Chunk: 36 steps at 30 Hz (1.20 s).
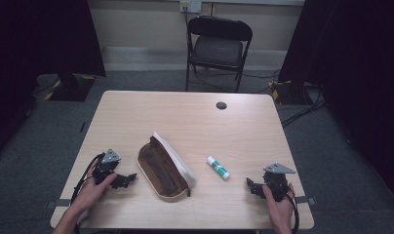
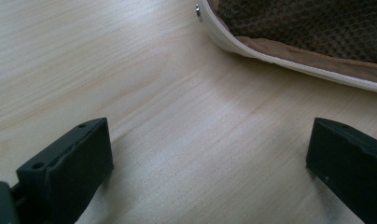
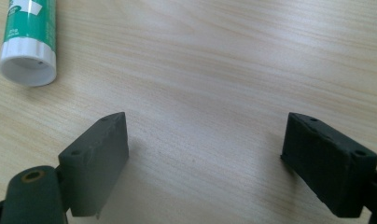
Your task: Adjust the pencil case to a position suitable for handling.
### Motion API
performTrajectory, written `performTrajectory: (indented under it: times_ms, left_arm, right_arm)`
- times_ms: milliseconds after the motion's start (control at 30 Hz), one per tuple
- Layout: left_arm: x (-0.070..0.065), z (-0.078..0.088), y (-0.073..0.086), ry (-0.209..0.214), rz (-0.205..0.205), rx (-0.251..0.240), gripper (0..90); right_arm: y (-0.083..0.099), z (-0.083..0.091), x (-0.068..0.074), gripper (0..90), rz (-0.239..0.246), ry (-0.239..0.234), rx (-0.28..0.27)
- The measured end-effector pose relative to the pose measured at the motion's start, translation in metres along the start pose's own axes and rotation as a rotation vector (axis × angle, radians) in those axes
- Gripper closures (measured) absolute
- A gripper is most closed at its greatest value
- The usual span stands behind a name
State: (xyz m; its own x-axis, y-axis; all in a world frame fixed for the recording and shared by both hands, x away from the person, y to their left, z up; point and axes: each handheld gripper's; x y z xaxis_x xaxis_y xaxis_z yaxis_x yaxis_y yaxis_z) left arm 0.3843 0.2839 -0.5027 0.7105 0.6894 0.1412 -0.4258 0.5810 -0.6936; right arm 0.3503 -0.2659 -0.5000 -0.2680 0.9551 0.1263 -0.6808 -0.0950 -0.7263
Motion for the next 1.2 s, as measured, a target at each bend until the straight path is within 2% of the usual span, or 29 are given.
performTrajectory:
  times_ms: [67,200,267,300,333,367,400,467,500,600,633,700,767,1000,1067,1133,1167,1200]
  left_arm:
    - [0.0,0.0,0.0,0.0,0.008,-0.006,0.0]
    - [0.0,-0.001,0.0,0.001,0.008,-0.008,0.0]
    - [0.0,-0.001,0.0,0.0,0.01,-0.008,0.0]
    - [0.0,-0.001,0.0,0.0,0.01,-0.008,0.0]
    - [0.0,-0.001,0.0,0.0,0.009,-0.008,0.0]
    - [0.0,-0.001,0.0,0.0,0.009,-0.008,0.0]
    - [0.0,-0.001,0.0,0.0,0.009,-0.008,0.0]
    - [0.0,-0.001,0.0,0.0,0.009,-0.008,0.0]
    - [0.0,0.0,0.0,0.0,0.009,-0.008,0.0]
    - [-0.001,0.0,0.0,0.001,0.01,-0.007,0.0]
    - [0.0,0.0,0.0,0.0,0.007,-0.007,0.0]
    - [-0.002,0.0,0.001,0.002,0.017,-0.01,0.0]
    - [-0.001,0.001,0.001,0.003,0.009,-0.006,0.0]
    - [-0.002,0.002,0.002,0.005,0.004,-0.002,0.0]
    - [-0.002,0.002,0.002,0.005,0.004,-0.003,0.0]
    - [-0.002,0.002,0.002,0.002,0.0,-0.001,0.0]
    - [-0.002,0.002,0.002,0.002,0.0,-0.001,0.0]
    - [-0.002,0.003,0.002,0.001,0.001,-0.001,0.0]
  right_arm:
    - [0.0,0.0,0.0,13.3,-0.003,0.003,-0.001]
    - [0.001,0.0,0.003,13.8,-0.048,0.043,-0.006]
    - [0.001,0.001,0.004,13.9,-0.058,0.047,-0.005]
    - [0.001,0.001,0.004,13.9,-0.058,0.047,-0.005]
    - [-0.002,0.005,0.005,14.4,-0.048,0.004,0.032]
    - [-0.002,0.005,0.005,14.4,-0.048,0.004,0.032]
    - [-0.004,0.01,0.01,14.6,-0.019,-0.004,0.019]
    - [-0.004,0.011,0.012,14.6,-0.011,-0.001,0.006]
    - [-0.007,0.015,0.017,16.1,-0.019,-0.039,-0.008]
    - [-0.01,0.021,0.023,21.9,-0.016,-0.073,-0.014]
    - [-0.013,0.027,0.031,26.0,-0.01,-0.106,-0.014]
    - [-0.016,0.031,0.037,29.7,-0.014,-0.14,-0.012]
    - [-0.02,0.035,0.048,31.8,0.007,-0.155,-0.015]
    - [-0.033,0.042,0.092,35.3,0.063,-0.303,-0.029]
    - [-0.037,0.044,0.109,37.0,0.107,-0.338,-0.039]
    - [-0.039,0.045,0.121,39.9,0.123,-0.381,-0.04]
    - [-0.039,0.045,0.121,39.9,0.123,-0.381,-0.04]
    - [-0.039,0.046,0.132,42.0,0.152,-0.411,-0.039]
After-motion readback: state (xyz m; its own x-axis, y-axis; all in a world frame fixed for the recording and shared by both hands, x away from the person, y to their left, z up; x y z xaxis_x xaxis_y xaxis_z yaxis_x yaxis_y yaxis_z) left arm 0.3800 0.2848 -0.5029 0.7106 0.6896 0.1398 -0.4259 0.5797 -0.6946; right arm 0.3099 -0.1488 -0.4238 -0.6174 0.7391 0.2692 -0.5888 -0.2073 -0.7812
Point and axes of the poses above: each handheld gripper's, and its own axes: z roughly backward along the jaws, y roughly out of its underside, x roughly to its left, and after that the axes turned 11 degrees about -z, right-handed
